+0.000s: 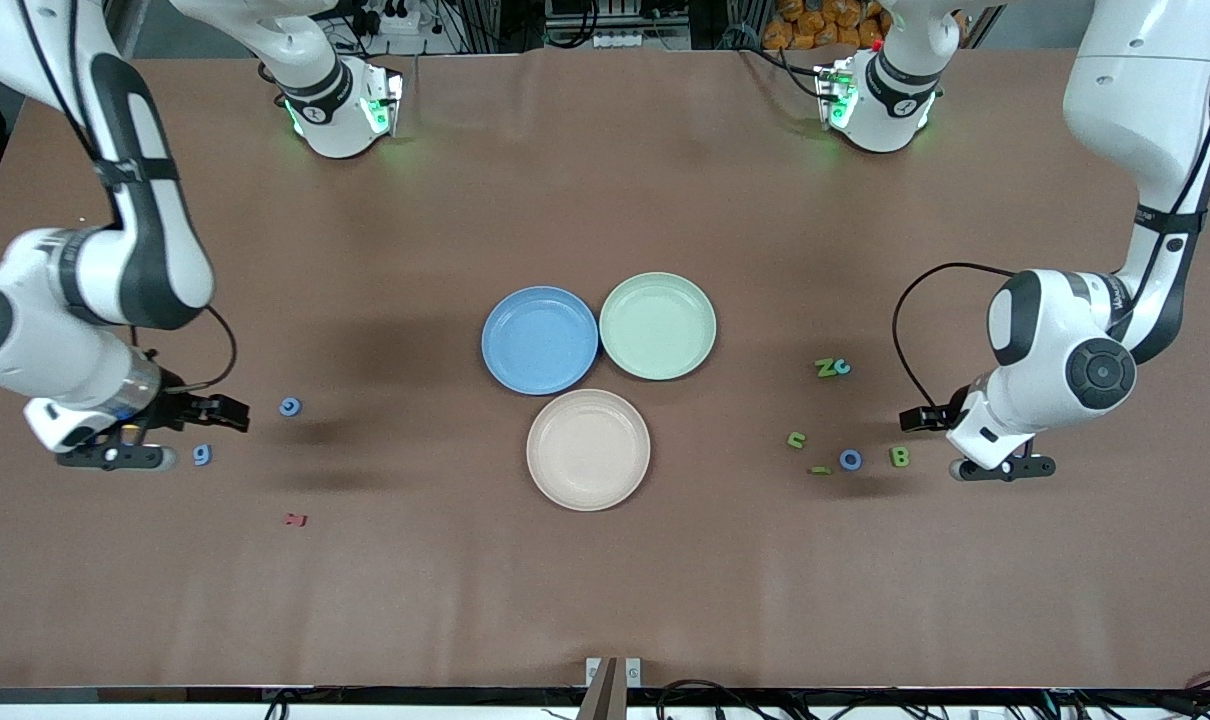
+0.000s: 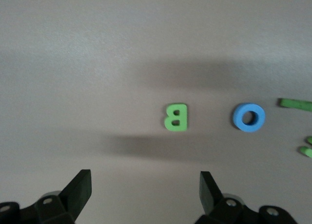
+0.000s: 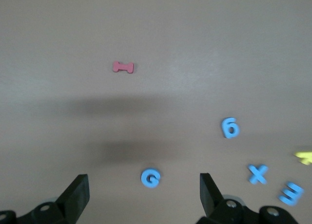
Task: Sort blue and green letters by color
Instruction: 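Grasp the blue G with the right gripper while the left gripper grasps green B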
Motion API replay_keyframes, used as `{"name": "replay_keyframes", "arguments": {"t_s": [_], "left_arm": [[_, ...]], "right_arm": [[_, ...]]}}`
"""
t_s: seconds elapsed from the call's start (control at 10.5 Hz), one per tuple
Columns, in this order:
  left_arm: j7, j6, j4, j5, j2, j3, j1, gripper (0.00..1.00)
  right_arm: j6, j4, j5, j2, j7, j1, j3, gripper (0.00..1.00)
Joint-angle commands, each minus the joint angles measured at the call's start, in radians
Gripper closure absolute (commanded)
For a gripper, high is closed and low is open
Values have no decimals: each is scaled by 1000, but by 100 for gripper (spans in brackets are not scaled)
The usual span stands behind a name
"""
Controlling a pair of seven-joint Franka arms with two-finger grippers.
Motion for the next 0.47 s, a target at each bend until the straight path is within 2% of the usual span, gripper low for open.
{"name": "replay_keyframes", "arguments": {"t_s": [0.0, 0.19, 0.38], "left_arm": [[-27, 20, 73, 31, 77, -3, -17, 12], [-45, 103, 81, 35, 125, -3, -29, 15], [-45, 114, 79, 35, 137, -2, -29, 20]], "right_arm": [[300, -181, 15, 55, -8, -40, 72, 0], [363, -223, 13, 89, -9, -51, 86, 0], [429, -277, 2, 103, -14, -83, 103, 0]]}}
